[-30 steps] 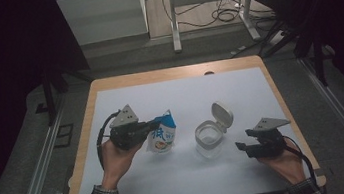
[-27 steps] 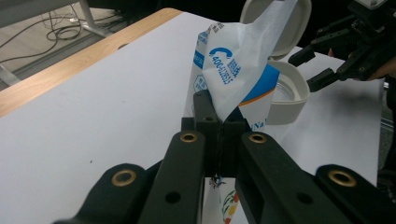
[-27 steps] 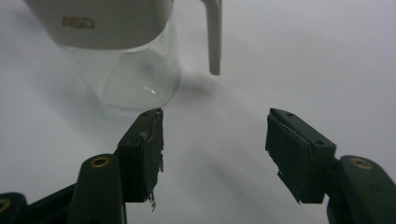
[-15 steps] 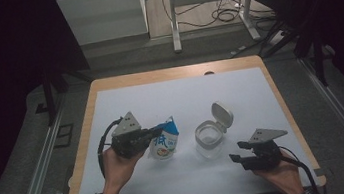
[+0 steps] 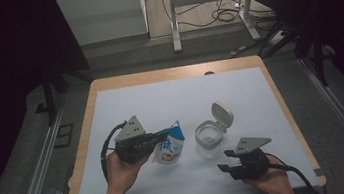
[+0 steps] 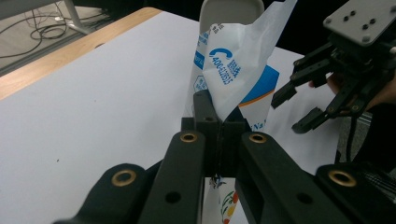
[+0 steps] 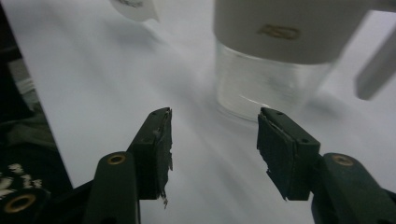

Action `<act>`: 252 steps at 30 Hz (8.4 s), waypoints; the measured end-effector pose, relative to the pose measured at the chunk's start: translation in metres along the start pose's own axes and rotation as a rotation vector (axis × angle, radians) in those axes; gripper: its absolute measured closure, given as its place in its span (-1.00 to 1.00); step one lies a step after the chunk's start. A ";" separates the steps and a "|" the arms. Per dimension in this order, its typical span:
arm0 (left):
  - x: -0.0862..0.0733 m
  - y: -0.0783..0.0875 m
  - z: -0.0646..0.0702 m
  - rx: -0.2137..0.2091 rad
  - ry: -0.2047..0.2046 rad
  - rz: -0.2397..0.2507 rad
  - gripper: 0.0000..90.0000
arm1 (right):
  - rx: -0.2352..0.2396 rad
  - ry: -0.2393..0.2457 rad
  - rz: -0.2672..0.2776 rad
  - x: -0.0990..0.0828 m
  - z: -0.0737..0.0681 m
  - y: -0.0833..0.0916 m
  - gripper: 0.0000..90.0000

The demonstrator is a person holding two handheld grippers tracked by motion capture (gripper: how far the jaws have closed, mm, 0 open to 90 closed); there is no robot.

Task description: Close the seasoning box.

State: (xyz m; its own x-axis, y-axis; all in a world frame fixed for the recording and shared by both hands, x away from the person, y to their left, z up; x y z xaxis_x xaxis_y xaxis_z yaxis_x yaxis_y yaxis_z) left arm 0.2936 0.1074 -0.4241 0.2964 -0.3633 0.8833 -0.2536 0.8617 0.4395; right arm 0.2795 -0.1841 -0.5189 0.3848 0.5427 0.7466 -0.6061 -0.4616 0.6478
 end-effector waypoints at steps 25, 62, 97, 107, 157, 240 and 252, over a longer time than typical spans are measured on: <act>0.011 -0.007 0.007 -0.027 0.007 0.003 1.00 | 0.069 0.073 0.013 0.013 -0.034 -0.021 0.14; 0.046 0.003 0.030 -0.070 0.004 -0.008 1.00 | 0.022 0.074 0.081 0.046 -0.070 -0.053 0.14; 0.062 0.001 0.025 -0.102 0.072 0.000 1.00 | -0.081 0.052 0.312 0.060 -0.072 -0.053 0.31; 0.061 -0.013 0.013 -0.090 0.107 -0.049 0.99 | -0.038 0.062 0.265 0.053 -0.079 -0.048 0.25; 0.068 -0.081 -0.002 -0.062 0.101 -0.227 0.99 | 0.144 -0.042 0.119 0.031 -0.077 -0.034 0.63; 0.091 -0.125 -0.027 -0.120 0.135 -0.654 1.00 | 0.275 -0.097 0.167 0.050 -0.083 -0.030 0.68; 0.093 -0.130 -0.028 -0.112 0.133 -0.690 1.00 | 0.275 -0.072 0.180 0.055 -0.083 -0.030 0.69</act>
State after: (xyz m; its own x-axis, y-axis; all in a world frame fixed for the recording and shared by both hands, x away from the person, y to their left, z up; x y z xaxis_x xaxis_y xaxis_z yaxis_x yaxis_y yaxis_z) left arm 0.3803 -0.0285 -0.4042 0.4673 -0.7987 0.3791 0.1260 0.4847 0.8656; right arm 0.2615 -0.0822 -0.5094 0.3430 0.3889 0.8550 -0.4616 -0.7230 0.5140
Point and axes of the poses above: each handheld gripper's, and its own axes: y roughly backward along the jaws, x roughly out of its top, z roughly to its right, the point moved 4 cm from there along -y, roughly forward along the jaws, and after that the axes turned 15 degrees about -x, right-handed, at the moved point
